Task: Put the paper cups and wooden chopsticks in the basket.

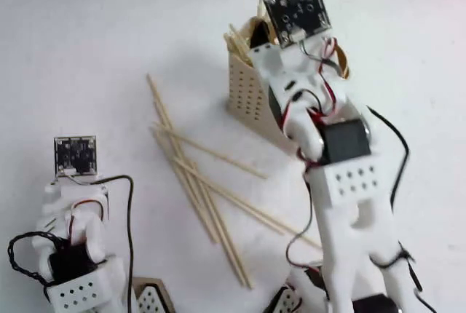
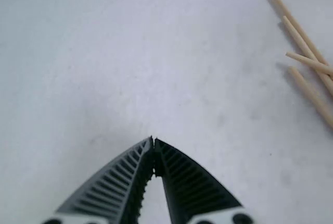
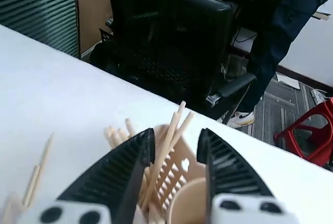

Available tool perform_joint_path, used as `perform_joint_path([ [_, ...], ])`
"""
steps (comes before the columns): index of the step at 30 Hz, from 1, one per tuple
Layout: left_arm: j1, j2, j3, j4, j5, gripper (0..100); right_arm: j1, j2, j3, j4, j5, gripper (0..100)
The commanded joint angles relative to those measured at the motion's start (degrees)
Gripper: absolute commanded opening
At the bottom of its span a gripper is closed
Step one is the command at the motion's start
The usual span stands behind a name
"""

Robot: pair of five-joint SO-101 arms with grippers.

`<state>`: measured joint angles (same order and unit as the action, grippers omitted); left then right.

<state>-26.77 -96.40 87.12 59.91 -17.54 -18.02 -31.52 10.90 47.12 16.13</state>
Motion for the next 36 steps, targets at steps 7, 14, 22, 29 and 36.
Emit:
perform_joint_path([
  [7, 0.4, -0.57, -2.02, -1.32, -2.02, 2, -0.13, -14.81, 10.2, 19.3, 1.05, 2.3],
  [14, 4.0, -0.31, -10.11, 2.2, -4.48, 2, -0.13, -27.47, 32.26, 17.98, 4.92, 1.9],
  [22, 8.4, 11.38, -25.67, 9.67, -4.66, 2, 5.05, -42.86, 54.77, 3.91, 4.31, 2.4],
  [29, 14.9, 37.05, -39.47, 12.84, -0.18, 2, 10.33, -51.03, 60.04, 0.66, -1.67, 2.5],
  [36, 19.21, 57.98, -46.68, 12.4, 10.46, 23, 11.74, -52.97, 61.27, 0.48, -3.25, 2.5],
])
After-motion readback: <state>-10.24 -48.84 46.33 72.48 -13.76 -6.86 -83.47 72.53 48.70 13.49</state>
